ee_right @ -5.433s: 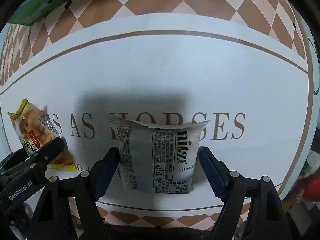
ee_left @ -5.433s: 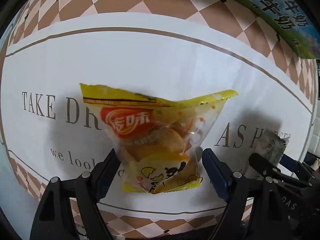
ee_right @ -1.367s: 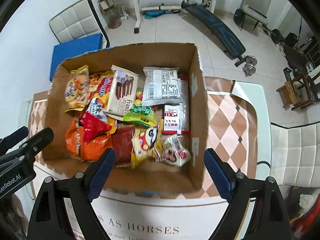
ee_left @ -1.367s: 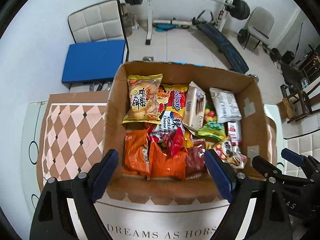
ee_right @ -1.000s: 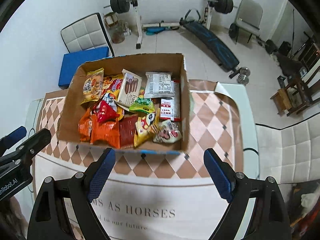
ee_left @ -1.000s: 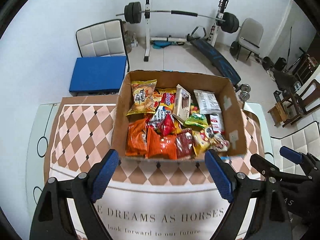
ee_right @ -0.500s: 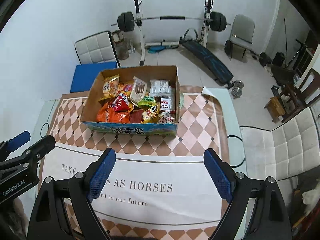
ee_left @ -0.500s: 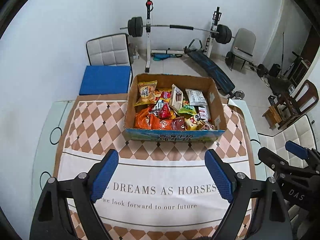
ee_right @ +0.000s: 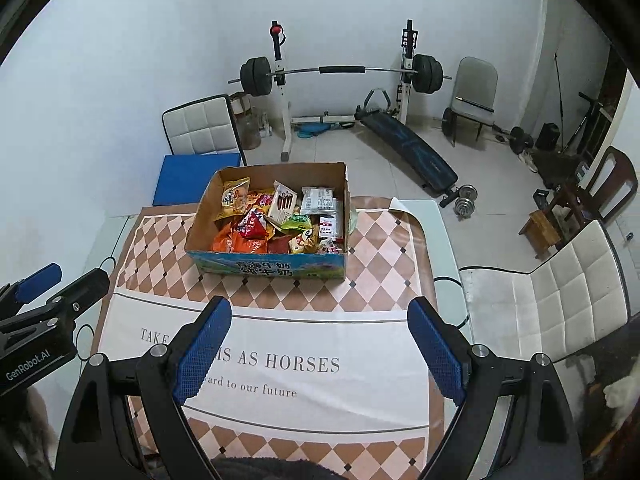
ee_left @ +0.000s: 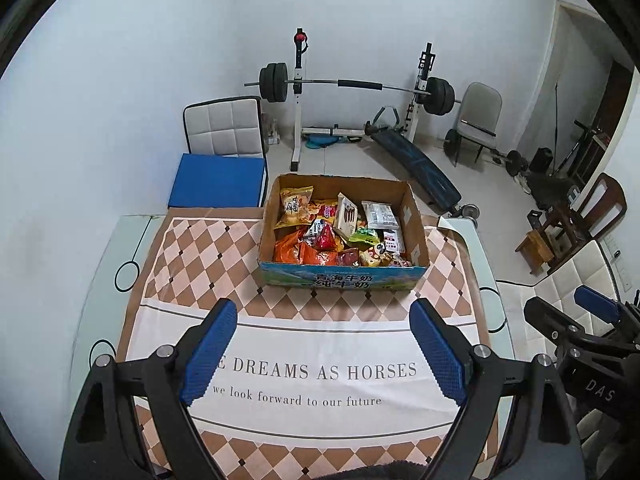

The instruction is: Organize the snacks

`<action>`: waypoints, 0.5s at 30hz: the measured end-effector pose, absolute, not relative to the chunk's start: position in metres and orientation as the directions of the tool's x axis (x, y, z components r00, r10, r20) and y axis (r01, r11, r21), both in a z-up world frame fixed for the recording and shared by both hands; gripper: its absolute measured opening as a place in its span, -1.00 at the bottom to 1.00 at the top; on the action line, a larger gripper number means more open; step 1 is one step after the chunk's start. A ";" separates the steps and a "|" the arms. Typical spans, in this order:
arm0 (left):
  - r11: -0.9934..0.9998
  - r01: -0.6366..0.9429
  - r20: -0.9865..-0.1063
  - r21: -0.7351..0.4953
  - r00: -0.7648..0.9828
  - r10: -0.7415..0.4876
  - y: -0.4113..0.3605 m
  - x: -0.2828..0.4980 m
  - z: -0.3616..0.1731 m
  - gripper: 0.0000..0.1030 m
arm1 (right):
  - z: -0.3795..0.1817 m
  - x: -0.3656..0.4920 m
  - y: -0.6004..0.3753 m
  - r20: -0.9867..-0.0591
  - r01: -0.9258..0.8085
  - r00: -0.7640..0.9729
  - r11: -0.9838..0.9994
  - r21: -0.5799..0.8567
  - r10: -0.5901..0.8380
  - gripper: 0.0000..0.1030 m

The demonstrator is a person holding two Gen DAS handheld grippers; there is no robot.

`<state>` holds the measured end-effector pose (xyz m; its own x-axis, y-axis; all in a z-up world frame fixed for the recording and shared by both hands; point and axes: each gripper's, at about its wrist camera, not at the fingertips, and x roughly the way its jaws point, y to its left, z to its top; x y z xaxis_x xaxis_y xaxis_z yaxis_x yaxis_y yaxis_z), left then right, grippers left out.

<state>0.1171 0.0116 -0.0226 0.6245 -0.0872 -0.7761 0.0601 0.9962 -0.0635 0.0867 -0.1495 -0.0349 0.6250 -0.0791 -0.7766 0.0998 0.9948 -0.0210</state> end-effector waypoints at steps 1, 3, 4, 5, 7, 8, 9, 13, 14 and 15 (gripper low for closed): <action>0.996 0.058 -0.776 -0.065 0.625 -0.087 0.012 0.116 -0.023 0.71 | -0.034 0.086 -0.149 -0.777 0.099 0.625 0.995 -0.023 -0.080 0.79; 0.996 0.055 -0.775 -0.066 0.626 -0.085 0.011 0.117 -0.023 0.71 | -0.033 0.084 -0.150 -0.775 0.103 0.626 0.994 -0.023 -0.083 0.79; 0.997 0.056 -0.772 -0.062 0.630 -0.083 0.012 0.115 -0.023 0.71 | -0.031 0.082 -0.151 -0.773 0.108 0.628 0.994 -0.019 -0.083 0.85; 0.997 0.054 -0.770 -0.059 0.633 -0.080 0.013 0.115 -0.023 0.71 | -0.030 0.082 -0.152 -0.773 0.109 0.629 0.994 -0.018 -0.083 0.88; 0.997 0.053 -0.763 -0.057 0.641 -0.078 0.013 0.116 -0.024 0.71 | -0.029 0.080 -0.154 -0.769 0.109 0.635 0.994 -0.012 -0.079 0.89; 0.997 0.052 -0.763 -0.056 0.642 -0.076 0.013 0.118 -0.024 0.72 | -0.029 0.081 -0.155 -0.767 0.114 0.636 0.993 -0.017 -0.086 0.90; 0.997 0.051 -0.761 -0.054 0.644 -0.074 0.012 0.120 -0.025 0.74 | -0.029 0.082 -0.155 -0.764 0.119 0.637 0.992 -0.028 -0.098 0.91; 0.999 0.040 -0.735 -0.037 0.675 -0.054 0.010 0.131 -0.028 0.99 | -0.034 0.095 -0.159 -0.759 0.142 0.640 0.989 -0.034 -0.118 0.92; 0.999 0.037 -0.729 -0.032 0.683 -0.049 0.010 0.134 -0.029 0.99 | -0.037 0.101 -0.160 -0.760 0.144 0.639 0.989 -0.032 -0.118 0.92; 0.999 0.035 -0.726 -0.027 0.686 -0.044 0.009 0.137 -0.030 0.99 | -0.039 0.106 -0.160 -0.758 0.148 0.641 0.989 -0.031 -0.120 0.92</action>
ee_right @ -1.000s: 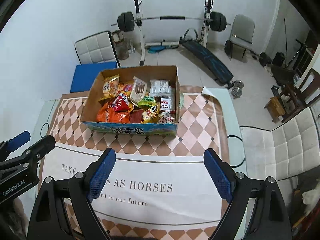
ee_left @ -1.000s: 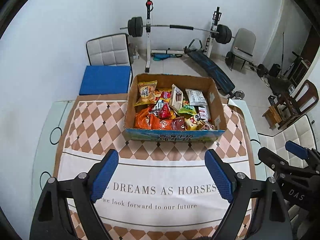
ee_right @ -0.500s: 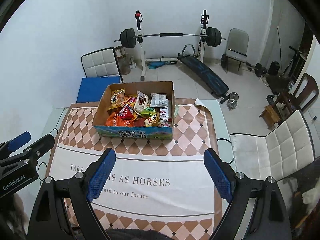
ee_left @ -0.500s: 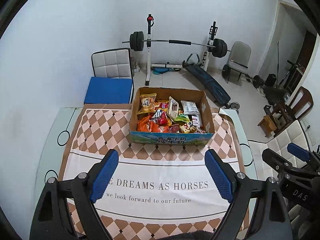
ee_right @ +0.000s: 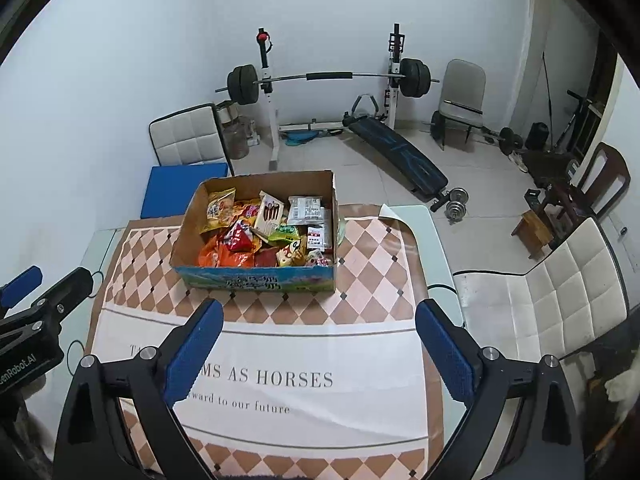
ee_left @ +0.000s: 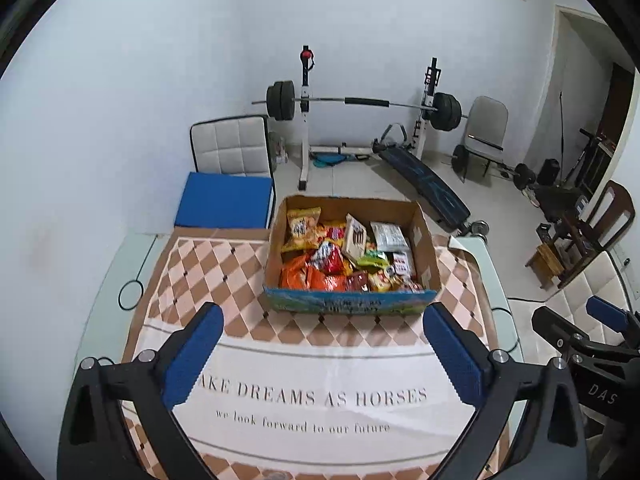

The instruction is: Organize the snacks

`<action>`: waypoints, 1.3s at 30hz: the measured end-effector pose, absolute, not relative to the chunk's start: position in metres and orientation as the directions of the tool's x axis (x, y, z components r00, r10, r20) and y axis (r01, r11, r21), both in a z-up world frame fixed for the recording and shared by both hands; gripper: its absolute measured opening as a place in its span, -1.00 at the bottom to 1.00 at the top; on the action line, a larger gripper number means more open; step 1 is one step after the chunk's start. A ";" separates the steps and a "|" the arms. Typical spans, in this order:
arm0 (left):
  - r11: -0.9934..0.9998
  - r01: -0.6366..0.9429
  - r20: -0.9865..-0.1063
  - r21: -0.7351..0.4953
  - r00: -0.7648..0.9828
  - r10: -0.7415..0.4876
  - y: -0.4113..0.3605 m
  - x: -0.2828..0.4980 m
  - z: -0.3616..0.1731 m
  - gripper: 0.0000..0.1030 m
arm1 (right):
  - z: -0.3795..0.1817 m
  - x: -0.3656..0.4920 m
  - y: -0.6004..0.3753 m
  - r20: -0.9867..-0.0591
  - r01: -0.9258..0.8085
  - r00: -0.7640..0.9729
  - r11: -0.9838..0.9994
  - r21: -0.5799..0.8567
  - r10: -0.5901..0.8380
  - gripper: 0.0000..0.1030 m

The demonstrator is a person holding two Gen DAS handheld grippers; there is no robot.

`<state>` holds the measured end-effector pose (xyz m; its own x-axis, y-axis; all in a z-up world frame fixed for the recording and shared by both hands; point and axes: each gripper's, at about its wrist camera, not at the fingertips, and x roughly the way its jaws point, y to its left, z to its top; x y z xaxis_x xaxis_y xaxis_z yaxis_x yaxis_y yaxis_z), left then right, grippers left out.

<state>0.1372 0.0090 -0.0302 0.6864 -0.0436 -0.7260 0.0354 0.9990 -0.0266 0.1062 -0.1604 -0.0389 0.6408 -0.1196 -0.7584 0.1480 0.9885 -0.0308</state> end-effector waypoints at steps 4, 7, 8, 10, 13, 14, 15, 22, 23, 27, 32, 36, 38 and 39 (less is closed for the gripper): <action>1.000 0.028 -0.725 -0.012 0.688 -0.028 0.007 0.155 -0.037 0.99 | -0.044 0.125 -0.162 -0.749 0.163 0.648 0.986 -0.041 -0.138 0.92; 1.000 0.024 -0.731 -0.006 0.682 -0.021 0.007 0.164 -0.043 0.99 | -0.049 0.137 -0.165 -0.748 0.172 0.647 0.984 -0.044 -0.147 0.92; 1.000 0.024 -0.729 -0.002 0.685 -0.018 0.006 0.166 -0.046 0.99 | -0.050 0.140 -0.165 -0.747 0.172 0.648 0.984 -0.046 -0.148 0.93; 1.000 0.020 -0.730 0.016 0.683 -0.002 0.006 0.170 -0.050 0.99 | -0.053 0.147 -0.167 -0.750 0.175 0.643 0.983 -0.050 -0.153 0.93; 1.000 0.015 -0.739 0.011 0.674 -0.002 0.006 0.176 -0.056 0.99 | -0.059 0.153 -0.167 -0.752 0.180 0.639 0.982 -0.058 -0.162 0.93; 1.000 0.012 -0.742 0.006 0.671 -0.004 0.007 0.178 -0.057 0.99 | -0.060 0.155 -0.167 -0.752 0.181 0.638 0.982 -0.060 -0.164 0.93; 1.000 0.011 -0.742 0.005 0.670 -0.003 0.006 0.179 -0.058 0.99 | -0.062 0.157 -0.168 -0.752 0.183 0.637 0.981 -0.063 -0.167 0.93; 1.000 0.011 -0.740 -0.003 0.673 -0.009 0.006 0.187 -0.058 0.99 | -0.069 0.169 -0.168 -0.756 0.189 0.631 0.979 -0.070 -0.176 0.93; 1.000 0.010 -0.739 -0.004 0.674 -0.010 0.006 0.188 -0.058 0.99 | -0.071 0.171 -0.169 -0.756 0.191 0.630 0.979 -0.071 -0.178 0.93; 1.000 0.007 -0.735 -0.002 0.679 -0.006 0.005 0.193 -0.057 0.99 | -0.072 0.174 -0.168 -0.756 0.191 0.630 0.979 -0.072 -0.179 0.93; 1.000 0.011 -0.731 -0.004 0.682 -0.010 0.006 0.195 -0.056 0.99 | -0.073 0.176 -0.168 -0.755 0.190 0.631 0.979 -0.076 -0.181 0.93; 1.000 0.011 -0.731 -0.006 0.683 -0.012 0.006 0.195 -0.057 0.99 | -0.076 0.181 -0.169 -0.755 0.193 0.632 0.979 -0.069 -0.178 0.93; 1.000 0.012 -0.733 -0.009 0.680 -0.014 0.006 0.195 -0.057 0.99 | -0.077 0.183 -0.168 -0.757 0.191 0.629 0.979 -0.067 -0.174 0.93; 1.000 0.013 -0.734 -0.010 0.679 -0.016 0.006 0.196 -0.056 0.99 | -0.077 0.184 -0.167 -0.758 0.192 0.629 0.979 -0.064 -0.173 0.93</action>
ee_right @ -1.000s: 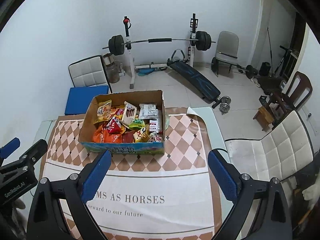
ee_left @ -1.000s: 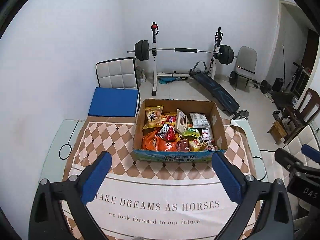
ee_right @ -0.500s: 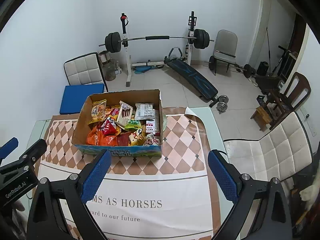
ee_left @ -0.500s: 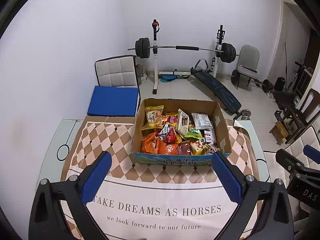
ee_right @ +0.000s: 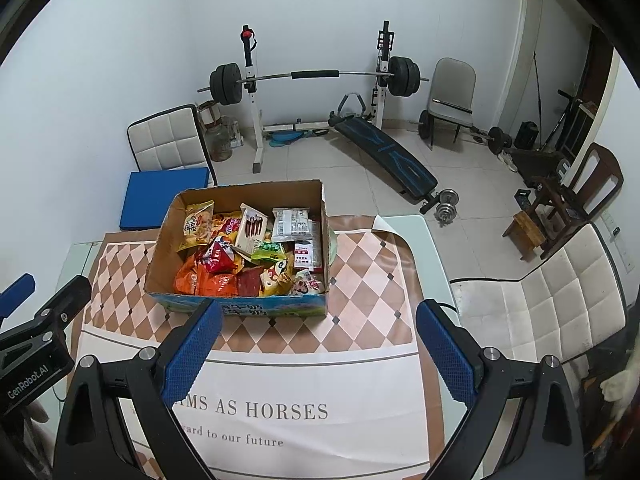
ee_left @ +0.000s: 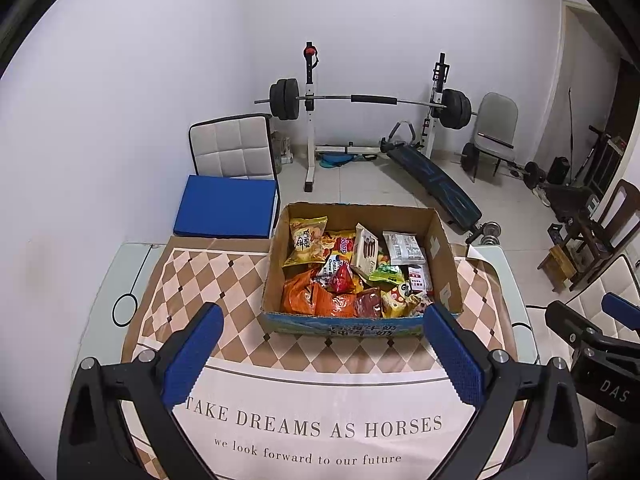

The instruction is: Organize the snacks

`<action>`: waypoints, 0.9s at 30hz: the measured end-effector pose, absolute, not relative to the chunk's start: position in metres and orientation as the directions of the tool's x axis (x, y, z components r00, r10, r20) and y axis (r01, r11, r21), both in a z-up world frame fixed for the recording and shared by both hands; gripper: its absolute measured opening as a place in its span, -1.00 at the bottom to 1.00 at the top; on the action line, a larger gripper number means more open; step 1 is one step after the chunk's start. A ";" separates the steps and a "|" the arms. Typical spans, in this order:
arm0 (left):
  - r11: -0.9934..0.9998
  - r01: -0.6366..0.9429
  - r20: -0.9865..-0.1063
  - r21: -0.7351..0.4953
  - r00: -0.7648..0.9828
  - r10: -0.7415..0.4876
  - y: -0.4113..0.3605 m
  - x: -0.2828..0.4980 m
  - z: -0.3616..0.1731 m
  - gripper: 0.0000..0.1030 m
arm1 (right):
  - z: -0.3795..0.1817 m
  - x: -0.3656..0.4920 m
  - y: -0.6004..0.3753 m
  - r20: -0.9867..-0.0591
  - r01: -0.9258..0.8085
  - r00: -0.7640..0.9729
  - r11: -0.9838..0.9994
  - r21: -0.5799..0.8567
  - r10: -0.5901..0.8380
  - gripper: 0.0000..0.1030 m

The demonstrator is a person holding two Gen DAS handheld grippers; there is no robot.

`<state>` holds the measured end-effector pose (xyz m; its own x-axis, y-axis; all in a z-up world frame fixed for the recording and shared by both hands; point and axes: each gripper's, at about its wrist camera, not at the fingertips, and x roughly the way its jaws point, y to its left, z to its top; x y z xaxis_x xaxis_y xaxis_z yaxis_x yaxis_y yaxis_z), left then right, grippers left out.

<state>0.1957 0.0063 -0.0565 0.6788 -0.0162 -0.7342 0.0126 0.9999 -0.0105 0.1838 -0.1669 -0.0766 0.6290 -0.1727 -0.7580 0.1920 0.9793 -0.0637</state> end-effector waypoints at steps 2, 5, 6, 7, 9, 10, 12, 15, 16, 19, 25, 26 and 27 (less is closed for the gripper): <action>1.000 0.016 -0.735 -0.010 0.678 -0.018 0.006 0.196 -0.057 0.99 | -0.077 0.184 -0.166 -0.758 0.194 0.628 0.979 -0.067 -0.177 0.93; 1.000 0.020 -0.738 -0.010 0.674 -0.021 0.006 0.198 -0.057 0.99 | -0.079 0.185 -0.165 -0.761 0.196 0.625 0.979 -0.065 -0.175 0.93; 1.000 0.022 -0.739 -0.012 0.673 -0.023 0.006 0.198 -0.057 0.99 | -0.080 0.185 -0.165 -0.761 0.196 0.624 0.978 -0.067 -0.177 0.93; 1.000 0.022 -0.740 -0.011 0.672 -0.022 0.006 0.198 -0.057 0.99 | -0.081 0.186 -0.165 -0.761 0.196 0.623 0.978 -0.068 -0.178 0.93; 1.000 0.023 -0.739 -0.012 0.673 -0.025 0.006 0.198 -0.058 0.99 | -0.080 0.185 -0.164 -0.762 0.198 0.623 0.978 -0.068 -0.179 0.93; 1.000 0.024 -0.739 -0.011 0.673 -0.024 0.006 0.198 -0.057 0.99 | -0.082 0.186 -0.164 -0.762 0.198 0.623 0.978 -0.066 -0.178 0.93; 1.000 0.025 -0.740 -0.013 0.672 -0.026 0.006 0.198 -0.058 0.99 | -0.080 0.186 -0.164 -0.761 0.197 0.623 0.978 -0.068 -0.179 0.93; 1.000 0.026 -0.740 -0.013 0.672 -0.027 0.005 0.199 -0.059 0.99 | -0.080 0.186 -0.164 -0.761 0.196 0.624 0.978 -0.067 -0.177 0.93; 1.000 0.029 -0.740 -0.013 0.672 -0.029 0.004 0.198 -0.060 0.99 | -0.081 0.186 -0.164 -0.761 0.196 0.624 0.978 -0.067 -0.177 0.93; 0.999 0.035 -0.740 -0.014 0.672 -0.033 0.004 0.198 -0.060 0.99 | -0.079 0.185 -0.164 -0.760 0.196 0.625 0.978 -0.067 -0.178 0.93; 0.999 0.044 -0.737 -0.019 0.675 -0.044 0.003 0.198 -0.060 0.99 | -0.081 0.185 -0.164 -0.763 0.202 0.622 0.977 -0.064 -0.178 0.93; 0.999 0.045 -0.736 -0.017 0.675 -0.043 0.002 0.198 -0.060 0.99 | -0.081 0.185 -0.164 -0.763 0.202 0.622 0.978 -0.062 -0.176 0.93; 0.999 0.048 -0.736 -0.017 0.676 -0.045 0.001 0.197 -0.061 0.99 | -0.079 0.184 -0.164 -0.763 0.205 0.621 0.977 -0.061 -0.178 0.93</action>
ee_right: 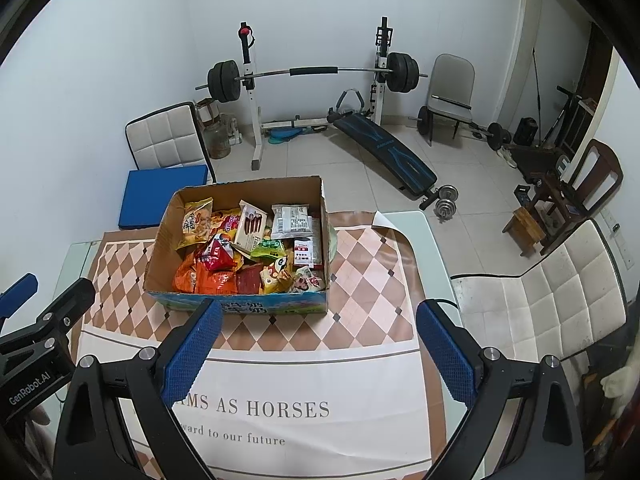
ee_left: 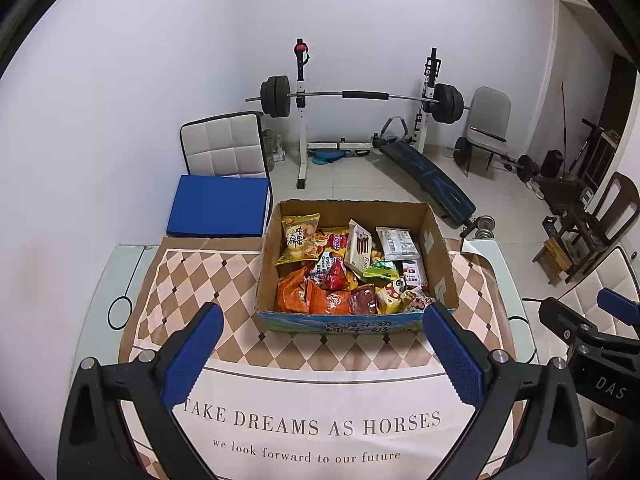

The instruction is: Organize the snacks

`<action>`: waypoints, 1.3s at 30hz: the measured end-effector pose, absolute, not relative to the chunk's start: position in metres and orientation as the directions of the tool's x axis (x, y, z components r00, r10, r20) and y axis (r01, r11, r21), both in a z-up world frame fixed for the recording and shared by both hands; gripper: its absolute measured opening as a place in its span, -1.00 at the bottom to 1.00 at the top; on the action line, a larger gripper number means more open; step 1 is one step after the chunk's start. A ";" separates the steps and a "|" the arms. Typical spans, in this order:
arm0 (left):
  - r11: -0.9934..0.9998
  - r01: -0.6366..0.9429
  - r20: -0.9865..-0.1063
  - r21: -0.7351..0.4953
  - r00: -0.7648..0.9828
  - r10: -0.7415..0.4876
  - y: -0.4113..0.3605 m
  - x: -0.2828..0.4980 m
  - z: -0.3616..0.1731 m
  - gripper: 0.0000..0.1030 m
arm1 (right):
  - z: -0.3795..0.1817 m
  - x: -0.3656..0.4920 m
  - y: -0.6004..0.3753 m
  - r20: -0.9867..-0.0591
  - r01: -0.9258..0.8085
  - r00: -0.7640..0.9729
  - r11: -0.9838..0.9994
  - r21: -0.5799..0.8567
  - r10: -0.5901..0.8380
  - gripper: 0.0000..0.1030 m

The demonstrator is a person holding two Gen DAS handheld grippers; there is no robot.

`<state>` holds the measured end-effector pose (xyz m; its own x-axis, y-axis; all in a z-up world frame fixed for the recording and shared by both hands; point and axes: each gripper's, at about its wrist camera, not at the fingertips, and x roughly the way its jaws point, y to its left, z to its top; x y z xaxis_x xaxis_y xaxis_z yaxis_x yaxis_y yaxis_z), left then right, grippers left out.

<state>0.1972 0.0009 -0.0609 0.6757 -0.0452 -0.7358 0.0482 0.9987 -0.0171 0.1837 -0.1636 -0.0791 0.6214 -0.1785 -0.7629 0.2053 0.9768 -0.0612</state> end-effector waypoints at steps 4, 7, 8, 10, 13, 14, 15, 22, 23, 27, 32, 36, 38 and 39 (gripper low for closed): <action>0.999 0.048 -0.737 -0.021 0.675 -0.048 0.001 0.197 -0.061 0.99 | -0.078 0.183 -0.164 -0.761 0.202 0.624 0.977 -0.060 -0.176 0.93; 0.999 0.049 -0.738 -0.016 0.674 -0.045 0.001 0.198 -0.061 0.99 | -0.077 0.182 -0.163 -0.760 0.199 0.626 0.978 -0.061 -0.175 0.93; 0.999 0.047 -0.737 -0.018 0.675 -0.045 0.001 0.198 -0.060 0.99 | -0.076 0.182 -0.163 -0.761 0.199 0.625 0.978 -0.060 -0.174 0.93; 0.999 0.046 -0.736 -0.017 0.675 -0.044 0.001 0.198 -0.060 0.99 | -0.076 0.182 -0.163 -0.761 0.197 0.626 0.979 -0.060 -0.172 0.93; 0.999 0.045 -0.736 -0.017 0.676 -0.043 0.000 0.198 -0.060 0.99 | -0.076 0.182 -0.163 -0.761 0.196 0.626 0.979 -0.060 -0.172 0.93; 0.999 0.044 -0.736 -0.018 0.675 -0.043 0.001 0.198 -0.060 0.99 | -0.077 0.182 -0.163 -0.761 0.196 0.625 0.979 -0.061 -0.173 0.93; 0.999 0.044 -0.736 -0.019 0.676 -0.043 0.000 0.198 -0.060 0.99 | -0.076 0.182 -0.163 -0.761 0.195 0.626 0.979 -0.061 -0.172 0.93; 0.998 0.063 -0.734 -0.023 0.677 -0.060 -0.002 0.199 -0.058 0.99 | -0.073 0.183 -0.164 -0.755 0.200 0.631 0.978 -0.063 -0.177 0.93; 0.997 0.067 -0.733 -0.022 0.678 -0.062 -0.002 0.199 -0.058 0.99 | -0.072 0.183 -0.164 -0.754 0.202 0.632 0.977 -0.063 -0.179 0.93; 0.997 0.072 -0.731 -0.020 0.679 -0.063 -0.003 0.199 -0.057 0.99 | -0.071 0.182 -0.164 -0.755 0.203 0.631 0.977 -0.061 -0.178 0.93; 0.997 0.073 -0.732 -0.021 0.679 -0.065 -0.003 0.198 -0.057 0.99 | -0.070 0.182 -0.166 -0.757 0.202 0.629 0.977 -0.059 -0.176 0.93; 0.997 0.073 -0.730 -0.021 0.680 -0.066 -0.003 0.198 -0.057 0.99 | -0.069 0.182 -0.166 -0.756 0.205 0.629 0.977 -0.059 -0.178 0.93; 0.997 0.076 -0.729 -0.019 0.681 -0.066 -0.004 0.197 -0.057 0.99 | -0.069 0.182 -0.166 -0.757 0.205 0.629 0.977 -0.060 -0.179 0.93; 0.997 0.076 -0.729 -0.019 0.681 -0.066 -0.004 0.198 -0.057 0.99 | -0.069 0.182 -0.166 -0.757 0.205 0.629 0.977 -0.058 -0.178 0.93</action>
